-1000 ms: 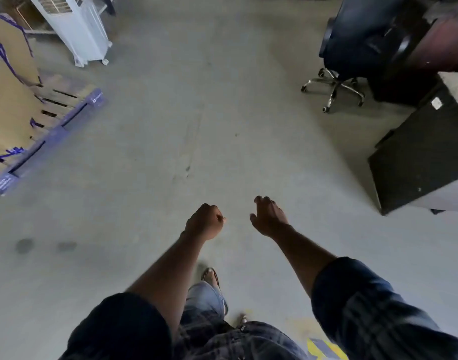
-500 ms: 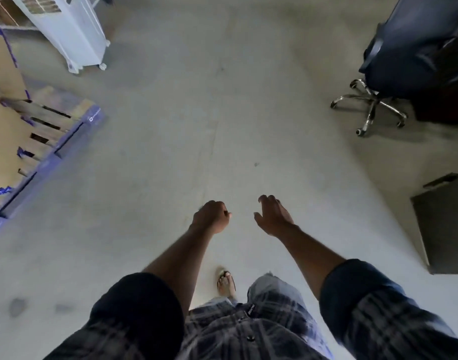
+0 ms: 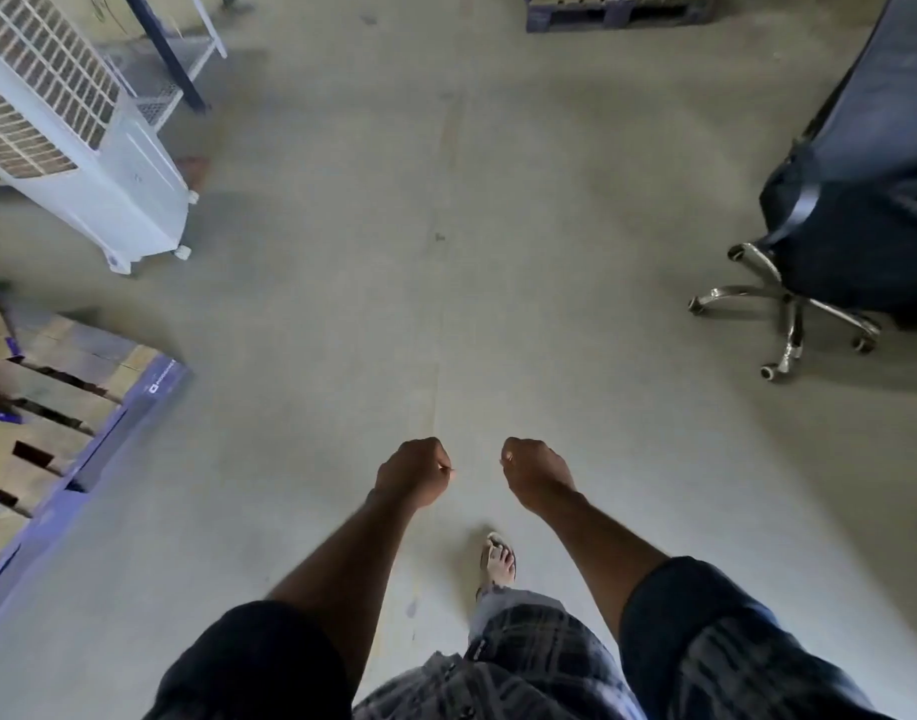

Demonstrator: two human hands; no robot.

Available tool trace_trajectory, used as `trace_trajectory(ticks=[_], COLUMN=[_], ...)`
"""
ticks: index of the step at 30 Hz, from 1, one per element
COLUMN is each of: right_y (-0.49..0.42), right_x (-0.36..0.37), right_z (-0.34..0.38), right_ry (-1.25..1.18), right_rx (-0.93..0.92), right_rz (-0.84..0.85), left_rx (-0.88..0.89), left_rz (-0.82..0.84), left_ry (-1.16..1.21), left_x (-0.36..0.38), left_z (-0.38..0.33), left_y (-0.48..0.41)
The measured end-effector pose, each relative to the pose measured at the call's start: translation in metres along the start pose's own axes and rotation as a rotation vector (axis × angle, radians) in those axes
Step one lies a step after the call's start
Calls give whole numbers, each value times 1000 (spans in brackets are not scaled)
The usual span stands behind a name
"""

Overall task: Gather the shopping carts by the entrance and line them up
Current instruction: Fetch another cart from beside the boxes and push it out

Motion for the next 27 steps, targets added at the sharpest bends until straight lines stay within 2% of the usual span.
trace_trajectory(ticks=[5,10,17,22,27], right_y=[-140,-289,-506,-634,-771], right_x=[-83,-126,-161,-234,-311], right_z=[68,131,202,266,295], right_ry=[98,132,88,12,-90], right_rx=[-81,-149,-135,-126,-69], right_rz=[10,26,53,-18,-98], left_rx=[-64,-112,-36,-6,69], left_rz=[-68,-104,-139,-149,-153], left_ry=[113,123,126,124,82], left_x=[-109,-179,-282,-401,-507], left_z=[8,28,36,27,-7], left_y=[-121,-265,-486,-612,-753])
Point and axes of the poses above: each hand's wrist, its own y-axis away from the middle knuckle, its own x-axis out of the palm, z = x × y, the point moved 2 cm from there along -y, towards the middle knuckle, and after that the axes turned 10 degrees about -y, right-handed, at the moved point
